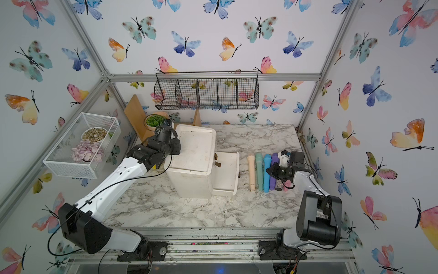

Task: Take the microphone out of the drawer
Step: Place the microphone at the center of the board.

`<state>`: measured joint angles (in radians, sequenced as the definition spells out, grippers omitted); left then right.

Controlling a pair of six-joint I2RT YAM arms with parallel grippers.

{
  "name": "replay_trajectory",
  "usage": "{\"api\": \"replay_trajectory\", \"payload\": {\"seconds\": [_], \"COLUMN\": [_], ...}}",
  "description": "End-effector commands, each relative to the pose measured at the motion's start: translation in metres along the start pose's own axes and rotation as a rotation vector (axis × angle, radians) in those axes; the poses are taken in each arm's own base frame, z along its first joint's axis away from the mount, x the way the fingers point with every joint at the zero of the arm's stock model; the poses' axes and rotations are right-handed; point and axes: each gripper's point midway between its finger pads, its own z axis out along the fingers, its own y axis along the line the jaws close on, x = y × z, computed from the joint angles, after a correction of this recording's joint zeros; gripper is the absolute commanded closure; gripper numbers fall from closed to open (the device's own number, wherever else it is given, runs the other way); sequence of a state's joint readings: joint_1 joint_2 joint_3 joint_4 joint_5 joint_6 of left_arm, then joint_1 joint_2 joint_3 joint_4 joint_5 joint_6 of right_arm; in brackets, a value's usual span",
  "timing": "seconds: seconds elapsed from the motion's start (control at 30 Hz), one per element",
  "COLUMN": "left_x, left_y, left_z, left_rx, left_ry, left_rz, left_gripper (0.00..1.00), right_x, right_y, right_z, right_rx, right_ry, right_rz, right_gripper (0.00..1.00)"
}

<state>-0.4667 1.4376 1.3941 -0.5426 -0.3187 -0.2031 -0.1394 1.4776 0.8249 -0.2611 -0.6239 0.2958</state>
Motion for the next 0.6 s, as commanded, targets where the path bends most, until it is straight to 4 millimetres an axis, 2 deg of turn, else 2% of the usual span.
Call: {"api": "replay_trajectory", "payload": {"seconds": [0.0, 0.17, 0.57], "left_x": [0.029, 0.029, 0.027], "left_y": [-0.002, -0.003, -0.006], "left_z": [0.021, 0.022, 0.022], "left_rx": [-0.025, -0.022, -0.009], "left_ry": [0.083, 0.086, 0.09], "left_rz": [0.03, 0.024, 0.016], "left_gripper": [1.0, 1.0, 1.0], "right_x": [0.017, 0.039, 0.054], "right_y": [0.015, 0.033, 0.076], "right_z": [0.014, 0.04, 0.071], "right_rx": [-0.071, -0.104, -0.205], "right_ry": [0.051, 0.122, 0.201], "right_rz": [-0.007, -0.032, -0.09], "right_gripper": [0.98, 0.98, 0.98]}}
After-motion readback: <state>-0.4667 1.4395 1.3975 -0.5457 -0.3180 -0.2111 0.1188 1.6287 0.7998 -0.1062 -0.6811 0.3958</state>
